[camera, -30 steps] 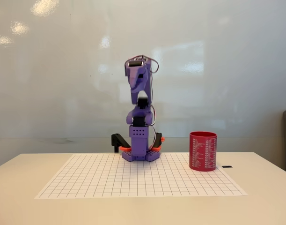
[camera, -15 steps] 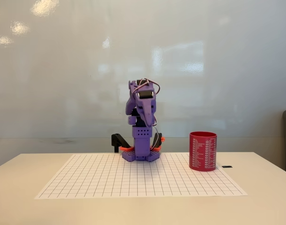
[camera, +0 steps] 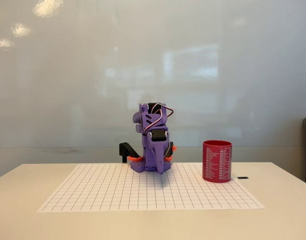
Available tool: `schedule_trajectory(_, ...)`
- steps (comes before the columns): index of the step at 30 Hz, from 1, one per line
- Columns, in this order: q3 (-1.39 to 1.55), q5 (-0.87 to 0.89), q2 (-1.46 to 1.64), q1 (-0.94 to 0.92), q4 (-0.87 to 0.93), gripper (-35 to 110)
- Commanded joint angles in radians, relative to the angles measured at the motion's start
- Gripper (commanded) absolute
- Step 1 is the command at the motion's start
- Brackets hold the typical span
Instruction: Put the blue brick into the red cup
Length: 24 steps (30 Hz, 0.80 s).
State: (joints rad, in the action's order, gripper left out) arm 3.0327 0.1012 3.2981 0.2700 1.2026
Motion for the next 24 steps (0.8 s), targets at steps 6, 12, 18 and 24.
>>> schedule_trajectory(6,-0.009,0.020,0.008,0.011,0.006,-1)
schedule_trajectory(12,-0.009,0.029,0.008,0.005,0.006,-1)
schedule_trajectory(18,-0.009,0.025,0.008,0.005,0.006,-1)
schedule_trajectory(24,-0.009,0.025,0.008,0.005,0.006,-1)
